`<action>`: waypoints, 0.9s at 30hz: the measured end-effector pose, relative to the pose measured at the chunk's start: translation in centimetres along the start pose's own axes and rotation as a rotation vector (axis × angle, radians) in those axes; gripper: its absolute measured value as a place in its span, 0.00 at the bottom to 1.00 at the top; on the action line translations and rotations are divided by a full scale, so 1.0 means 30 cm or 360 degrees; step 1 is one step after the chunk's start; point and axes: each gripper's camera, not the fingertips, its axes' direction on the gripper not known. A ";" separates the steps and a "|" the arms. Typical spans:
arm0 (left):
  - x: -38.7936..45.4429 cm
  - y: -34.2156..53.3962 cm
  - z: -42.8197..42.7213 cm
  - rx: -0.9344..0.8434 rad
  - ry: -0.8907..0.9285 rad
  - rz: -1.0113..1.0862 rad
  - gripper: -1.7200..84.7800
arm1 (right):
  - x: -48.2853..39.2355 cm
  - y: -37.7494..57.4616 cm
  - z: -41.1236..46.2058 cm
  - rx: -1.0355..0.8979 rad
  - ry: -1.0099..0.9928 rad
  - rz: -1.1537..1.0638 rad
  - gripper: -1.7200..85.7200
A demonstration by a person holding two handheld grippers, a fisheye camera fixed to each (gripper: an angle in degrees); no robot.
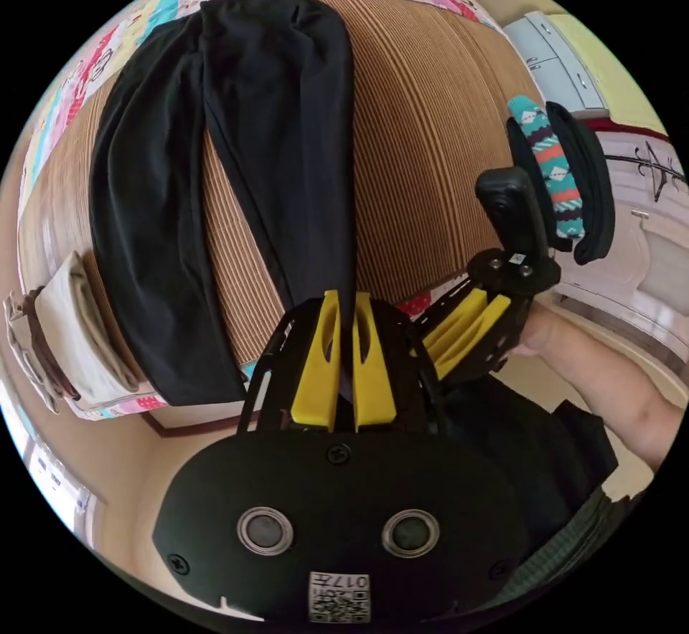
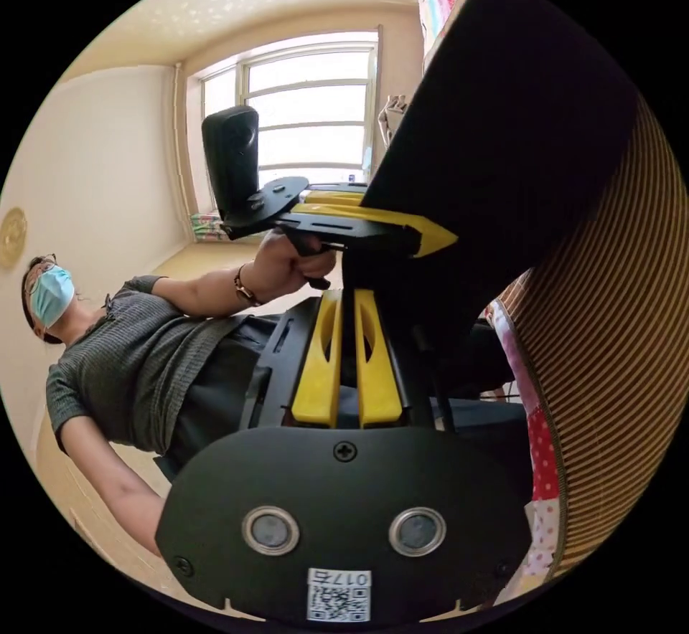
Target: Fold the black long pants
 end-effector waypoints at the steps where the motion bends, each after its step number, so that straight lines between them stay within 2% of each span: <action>1: -0.071 0.048 -0.034 0.0051 0.0152 -0.0052 0.02 | 0.008 0.009 -0.030 0.0001 -0.0032 -0.0004 0.06; 4: -0.234 0.166 -0.116 0.0158 0.0396 -0.0172 0.02 | 0.069 0.034 -0.151 0.0147 -0.0106 0.0084 0.06; 9: -0.352 0.240 -0.225 0.0171 0.0433 -0.0192 0.02 | 0.194 0.020 -0.425 0.0583 -0.0128 0.0352 0.09; 14: -0.382 0.269 -0.278 0.0148 0.0489 -0.0126 0.02 | 0.302 -0.083 -0.742 0.1369 -0.0248 0.0535 0.14; 17: -0.383 0.292 -0.276 0.0123 0.0553 -0.0157 0.02 | 0.319 -0.201 -0.867 0.1688 -0.0099 0.0618 0.15; 24: -0.366 0.379 -0.298 0.0188 0.0724 -0.0222 0.02 | 0.475 -0.585 -1.070 0.1868 -0.0024 0.0667 0.16; 27: -0.385 0.417 -0.325 0.0226 0.0822 -0.0262 0.02 | 0.544 -0.754 -1.117 0.1936 0.0111 0.0742 0.17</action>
